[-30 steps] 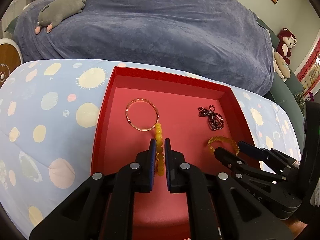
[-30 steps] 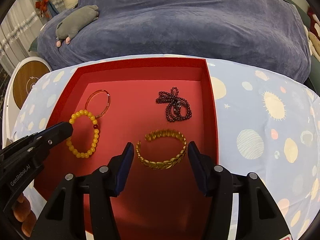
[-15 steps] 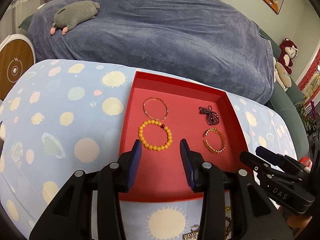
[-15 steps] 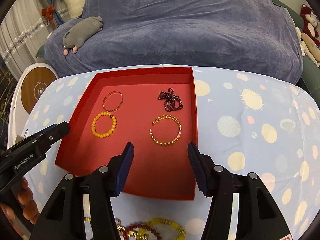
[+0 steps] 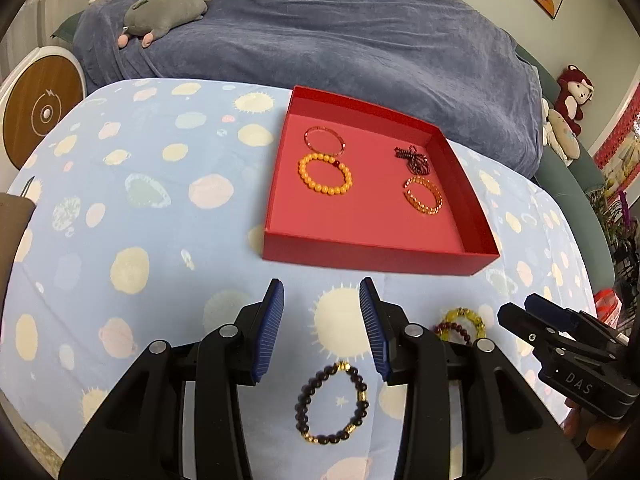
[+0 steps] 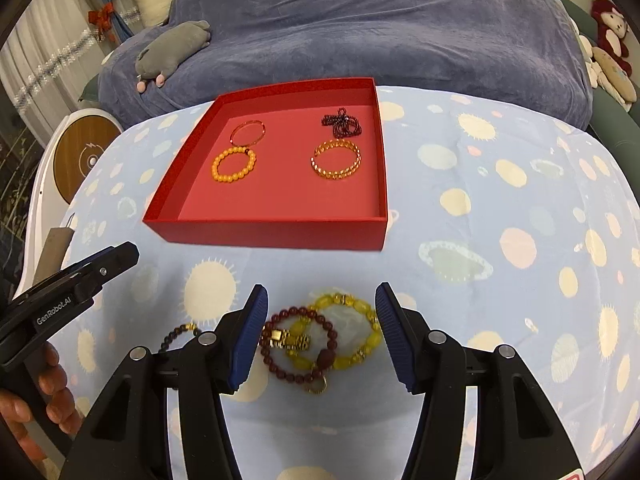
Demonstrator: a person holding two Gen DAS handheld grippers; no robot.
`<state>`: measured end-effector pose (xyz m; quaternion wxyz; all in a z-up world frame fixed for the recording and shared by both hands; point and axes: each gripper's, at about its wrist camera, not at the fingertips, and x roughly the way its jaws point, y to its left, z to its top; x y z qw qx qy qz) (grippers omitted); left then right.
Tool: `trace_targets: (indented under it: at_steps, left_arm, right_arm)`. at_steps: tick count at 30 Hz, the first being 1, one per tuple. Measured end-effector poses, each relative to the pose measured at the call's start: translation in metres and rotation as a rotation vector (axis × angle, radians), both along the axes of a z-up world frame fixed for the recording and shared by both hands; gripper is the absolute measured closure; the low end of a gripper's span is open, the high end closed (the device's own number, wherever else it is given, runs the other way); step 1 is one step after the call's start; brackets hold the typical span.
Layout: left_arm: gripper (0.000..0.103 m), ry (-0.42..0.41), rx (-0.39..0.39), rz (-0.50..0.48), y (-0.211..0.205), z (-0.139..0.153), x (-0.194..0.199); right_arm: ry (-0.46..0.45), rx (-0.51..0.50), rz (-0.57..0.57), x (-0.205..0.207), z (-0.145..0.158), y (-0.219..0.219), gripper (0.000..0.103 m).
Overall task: Organize jewelry
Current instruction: 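Withdraw both tools from the red box toward the remaining bracelets, then grasp the dark wooden bead bracelet with the left tool while the right tool grasps the dark red bead bracelet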
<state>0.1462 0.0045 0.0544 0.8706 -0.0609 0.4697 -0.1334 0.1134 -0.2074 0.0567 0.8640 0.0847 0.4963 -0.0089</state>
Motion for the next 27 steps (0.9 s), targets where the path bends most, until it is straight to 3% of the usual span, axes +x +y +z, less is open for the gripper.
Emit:
trace_targets:
  at_steps: [12, 23, 26, 27]
  left_arm:
    - [0.065, 0.086, 0.015, 0.005, 0.013, -0.038, -0.056]
    - [0.066, 0.091, 0.081, -0.016, -0.001, -0.064, -0.066]
    - [0.075, 0.075, 0.11, -0.027, -0.006, -0.065, -0.066]
    - [0.087, 0.075, 0.117, -0.028, -0.007, -0.065, -0.065]
  right_arm:
    - [0.075, 0.049, -0.048, -0.072, -0.03, 0.006, 0.049]
    - [0.117, 0.058, -0.054, -0.1, -0.044, 0.011, 0.049]
    - [0.115, 0.056, -0.054, -0.1, -0.044, 0.011, 0.049]
    - [0.114, 0.055, -0.052, -0.099, -0.044, 0.011, 0.049]
